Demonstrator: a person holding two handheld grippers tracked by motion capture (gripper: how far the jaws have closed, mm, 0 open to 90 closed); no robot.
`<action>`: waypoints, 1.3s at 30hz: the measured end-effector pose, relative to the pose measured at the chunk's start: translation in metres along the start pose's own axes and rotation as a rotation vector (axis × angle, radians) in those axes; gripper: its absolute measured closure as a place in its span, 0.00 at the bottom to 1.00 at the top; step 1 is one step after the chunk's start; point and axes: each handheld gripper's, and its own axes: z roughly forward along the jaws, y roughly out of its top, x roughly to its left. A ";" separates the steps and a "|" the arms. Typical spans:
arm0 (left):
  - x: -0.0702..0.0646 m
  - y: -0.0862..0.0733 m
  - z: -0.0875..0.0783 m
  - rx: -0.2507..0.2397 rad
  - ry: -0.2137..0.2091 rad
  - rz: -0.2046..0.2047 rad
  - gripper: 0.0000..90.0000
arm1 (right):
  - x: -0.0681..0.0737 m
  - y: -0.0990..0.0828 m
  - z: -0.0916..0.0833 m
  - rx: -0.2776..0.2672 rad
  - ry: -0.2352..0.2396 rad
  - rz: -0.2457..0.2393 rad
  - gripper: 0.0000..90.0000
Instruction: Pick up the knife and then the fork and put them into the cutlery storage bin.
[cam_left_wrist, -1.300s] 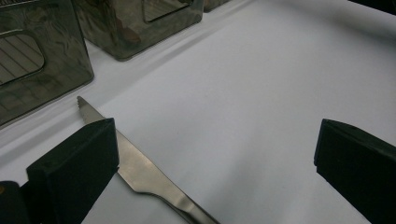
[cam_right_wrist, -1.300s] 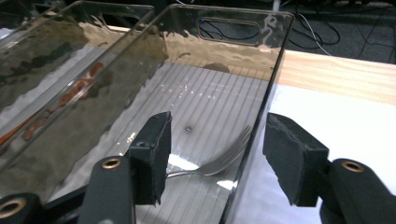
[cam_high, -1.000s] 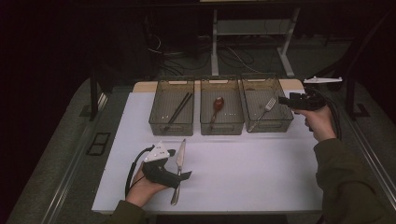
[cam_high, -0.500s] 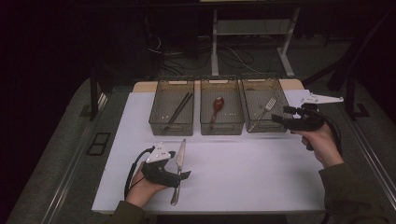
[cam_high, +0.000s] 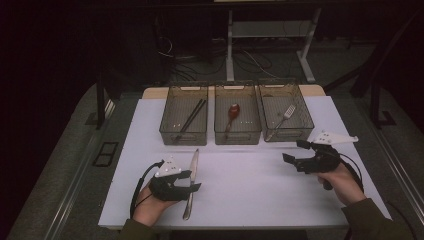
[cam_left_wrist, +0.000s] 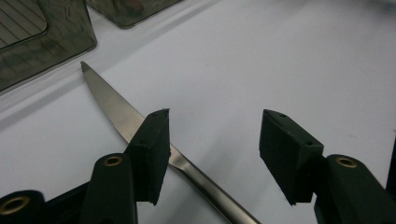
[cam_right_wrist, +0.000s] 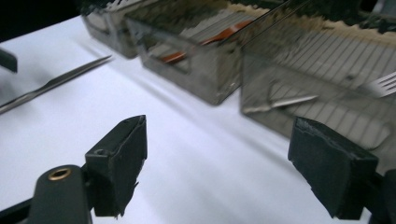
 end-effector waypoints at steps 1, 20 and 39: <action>-0.001 0.000 0.000 -0.002 -0.007 -0.003 0.50 | 0.003 -0.003 0.000 -0.002 -0.002 0.001 0.21; -0.021 -0.010 0.013 0.205 -0.039 0.032 0.99 | 0.021 -0.042 -0.005 0.034 0.042 -0.012 0.19; -0.003 -0.016 0.000 0.255 0.102 0.042 0.99 | 0.019 -0.042 -0.005 0.025 0.047 -0.005 0.19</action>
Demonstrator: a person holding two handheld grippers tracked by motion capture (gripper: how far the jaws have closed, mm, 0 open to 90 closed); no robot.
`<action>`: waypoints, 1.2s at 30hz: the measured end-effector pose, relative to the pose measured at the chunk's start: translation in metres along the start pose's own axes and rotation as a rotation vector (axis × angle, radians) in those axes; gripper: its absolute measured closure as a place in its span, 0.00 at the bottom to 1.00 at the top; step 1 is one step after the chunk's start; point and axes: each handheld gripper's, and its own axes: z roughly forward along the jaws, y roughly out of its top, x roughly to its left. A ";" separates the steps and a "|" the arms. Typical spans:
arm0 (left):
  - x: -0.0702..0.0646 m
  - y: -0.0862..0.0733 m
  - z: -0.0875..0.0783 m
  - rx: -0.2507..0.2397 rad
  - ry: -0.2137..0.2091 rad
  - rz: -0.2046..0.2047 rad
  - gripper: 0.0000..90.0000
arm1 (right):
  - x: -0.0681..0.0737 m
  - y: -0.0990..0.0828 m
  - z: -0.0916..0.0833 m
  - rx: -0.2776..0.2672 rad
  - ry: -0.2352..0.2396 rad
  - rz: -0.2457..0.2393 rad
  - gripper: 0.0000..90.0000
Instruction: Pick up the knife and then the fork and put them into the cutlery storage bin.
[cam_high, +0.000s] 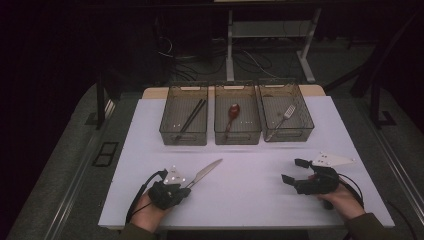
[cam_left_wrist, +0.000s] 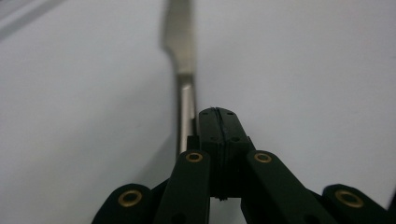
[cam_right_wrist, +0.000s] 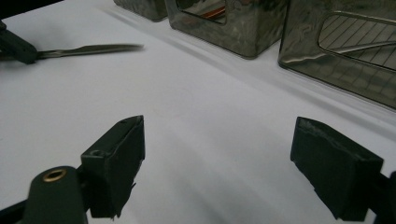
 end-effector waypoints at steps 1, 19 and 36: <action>0.002 -0.001 -0.001 -0.006 0.003 -0.013 0.99 | 0.000 0.000 0.000 -0.001 0.001 -0.001 0.19; 0.030 0.000 0.002 -0.140 -0.138 0.047 0.76 | 0.000 0.000 0.001 0.003 0.009 0.000 0.19; 0.034 -0.007 0.014 -0.141 -0.164 0.057 0.88 | 0.000 0.000 0.001 0.001 0.016 0.005 0.19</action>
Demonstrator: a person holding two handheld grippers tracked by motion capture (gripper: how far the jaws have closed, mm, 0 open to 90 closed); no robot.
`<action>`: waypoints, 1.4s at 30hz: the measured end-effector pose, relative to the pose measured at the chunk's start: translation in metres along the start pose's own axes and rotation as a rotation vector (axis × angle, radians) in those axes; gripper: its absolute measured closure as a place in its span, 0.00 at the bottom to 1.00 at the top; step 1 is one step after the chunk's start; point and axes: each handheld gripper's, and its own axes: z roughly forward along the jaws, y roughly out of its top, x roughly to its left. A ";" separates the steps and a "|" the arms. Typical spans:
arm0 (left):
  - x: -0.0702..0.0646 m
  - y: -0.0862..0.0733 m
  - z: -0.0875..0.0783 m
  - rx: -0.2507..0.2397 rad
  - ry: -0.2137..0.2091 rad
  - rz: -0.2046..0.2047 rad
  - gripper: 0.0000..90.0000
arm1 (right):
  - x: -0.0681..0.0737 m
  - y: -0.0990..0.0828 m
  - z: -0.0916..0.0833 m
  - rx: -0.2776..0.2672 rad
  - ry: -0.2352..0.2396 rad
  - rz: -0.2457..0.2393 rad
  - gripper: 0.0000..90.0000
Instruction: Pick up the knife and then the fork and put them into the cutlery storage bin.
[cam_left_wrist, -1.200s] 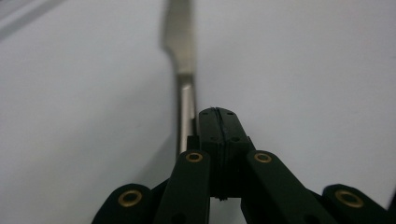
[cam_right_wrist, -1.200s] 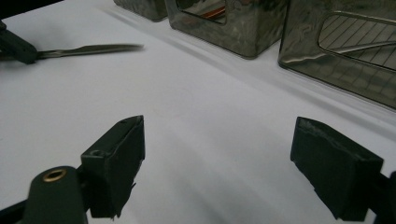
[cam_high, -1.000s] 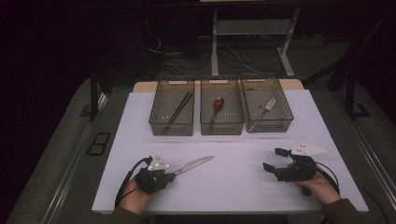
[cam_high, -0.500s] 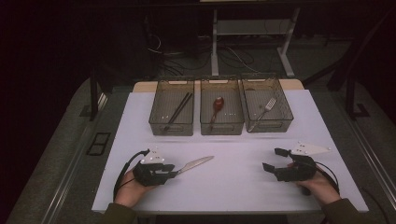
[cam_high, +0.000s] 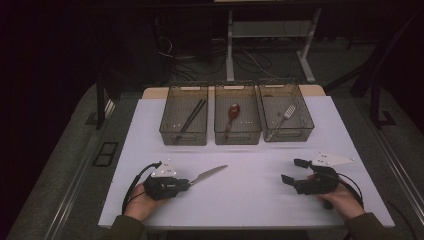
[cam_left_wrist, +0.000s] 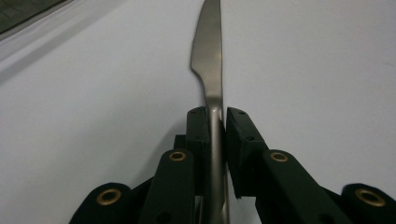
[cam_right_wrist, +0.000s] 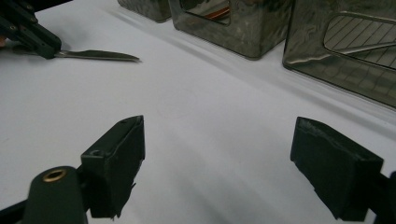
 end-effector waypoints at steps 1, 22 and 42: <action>0.000 0.000 0.000 0.006 0.002 0.002 0.88 | 0.000 0.000 0.000 0.000 -0.001 0.001 0.19; -0.023 0.040 -0.004 -0.133 -0.008 0.010 0.88 | 0.004 0.012 -0.004 -0.009 0.034 0.015 0.19; -0.049 0.114 0.022 -0.259 0.043 0.045 0.89 | 0.024 0.072 0.023 -0.054 0.143 0.050 0.35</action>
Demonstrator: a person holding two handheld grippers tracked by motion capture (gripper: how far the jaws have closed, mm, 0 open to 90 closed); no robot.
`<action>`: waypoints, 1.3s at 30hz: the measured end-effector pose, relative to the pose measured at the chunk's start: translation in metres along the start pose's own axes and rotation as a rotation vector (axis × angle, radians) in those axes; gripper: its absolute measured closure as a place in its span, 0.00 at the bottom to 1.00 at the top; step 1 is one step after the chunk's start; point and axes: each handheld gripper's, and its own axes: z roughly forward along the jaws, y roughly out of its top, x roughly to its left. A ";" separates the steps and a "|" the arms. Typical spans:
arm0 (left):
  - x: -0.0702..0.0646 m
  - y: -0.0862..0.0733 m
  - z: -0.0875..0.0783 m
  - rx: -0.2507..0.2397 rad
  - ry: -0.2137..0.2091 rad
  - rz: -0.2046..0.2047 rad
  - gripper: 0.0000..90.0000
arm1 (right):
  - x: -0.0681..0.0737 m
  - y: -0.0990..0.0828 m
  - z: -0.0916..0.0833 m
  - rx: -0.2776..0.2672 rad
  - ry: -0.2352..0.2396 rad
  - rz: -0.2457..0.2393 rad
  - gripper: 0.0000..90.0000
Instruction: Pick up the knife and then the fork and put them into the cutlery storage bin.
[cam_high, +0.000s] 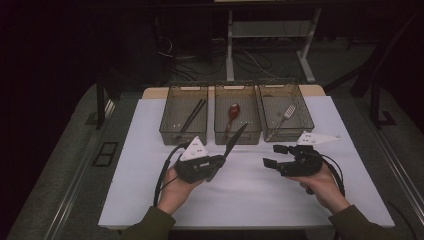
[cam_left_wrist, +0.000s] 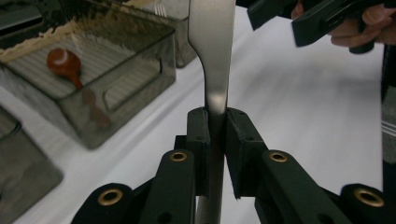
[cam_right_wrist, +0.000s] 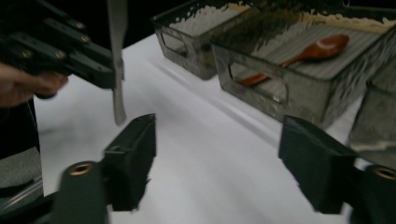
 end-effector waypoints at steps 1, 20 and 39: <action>-0.001 0.003 0.004 -0.004 0.003 -0.001 0.89 | 0.000 0.003 0.002 -0.007 0.007 0.005 0.37; -0.012 0.026 0.043 -0.056 0.114 -0.036 0.89 | 0.004 0.044 0.028 -0.105 0.076 0.063 0.63; -0.009 0.021 0.046 -0.061 0.104 -0.045 0.88 | 0.005 0.061 0.043 -0.132 0.124 0.061 0.97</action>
